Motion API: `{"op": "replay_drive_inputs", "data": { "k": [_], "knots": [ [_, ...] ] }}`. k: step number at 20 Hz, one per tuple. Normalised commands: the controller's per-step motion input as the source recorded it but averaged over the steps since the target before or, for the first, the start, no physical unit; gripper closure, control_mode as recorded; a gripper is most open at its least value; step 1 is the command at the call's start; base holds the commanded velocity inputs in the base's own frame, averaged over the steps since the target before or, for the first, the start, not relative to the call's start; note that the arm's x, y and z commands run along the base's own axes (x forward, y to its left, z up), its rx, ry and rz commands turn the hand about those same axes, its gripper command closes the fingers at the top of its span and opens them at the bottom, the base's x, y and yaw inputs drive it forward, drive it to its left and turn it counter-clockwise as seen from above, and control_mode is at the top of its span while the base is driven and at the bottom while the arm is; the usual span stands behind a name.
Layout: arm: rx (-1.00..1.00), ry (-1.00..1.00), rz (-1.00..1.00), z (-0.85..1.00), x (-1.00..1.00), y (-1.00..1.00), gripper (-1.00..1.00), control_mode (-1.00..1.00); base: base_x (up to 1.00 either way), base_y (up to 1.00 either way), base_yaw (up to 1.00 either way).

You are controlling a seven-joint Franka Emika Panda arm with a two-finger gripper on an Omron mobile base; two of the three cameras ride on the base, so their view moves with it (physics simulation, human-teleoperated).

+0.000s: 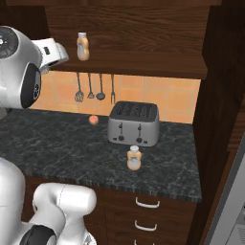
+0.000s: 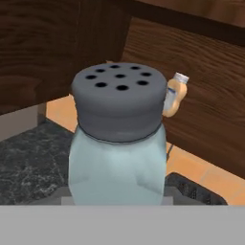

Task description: Put the shaker and condiment bottle from the counter next to their counterparts in the cabinet.

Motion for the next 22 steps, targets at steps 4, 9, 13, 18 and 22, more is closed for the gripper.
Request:
{"op": "replay_drive_inputs", "data": {
  "k": [4, 9, 13, 18, 22],
  "knots": [
    [0.00, -0.03, 0.03, -0.11, 0.03, 0.06, 1.00, -1.00, 0.00, 0.00, 0.00],
    [0.16, 0.01, -0.02, 0.00, 0.47, 0.16, 1.00, -1.00, 0.00, 0.00, 0.00],
    [0.03, 0.07, -0.06, 0.26, 0.42, 0.06, 1.00, -1.00, 0.00, 0.00, 0.00],
    [-0.01, 0.03, 0.00, 0.00, 0.42, 0.12, 1.00, -1.00, 0.00, 0.00, 0.00],
    [0.04, 0.00, 0.00, -0.11, 0.43, 0.29, 1.00, -1.00, 0.00, 0.00, 0.00]
  ]
}}
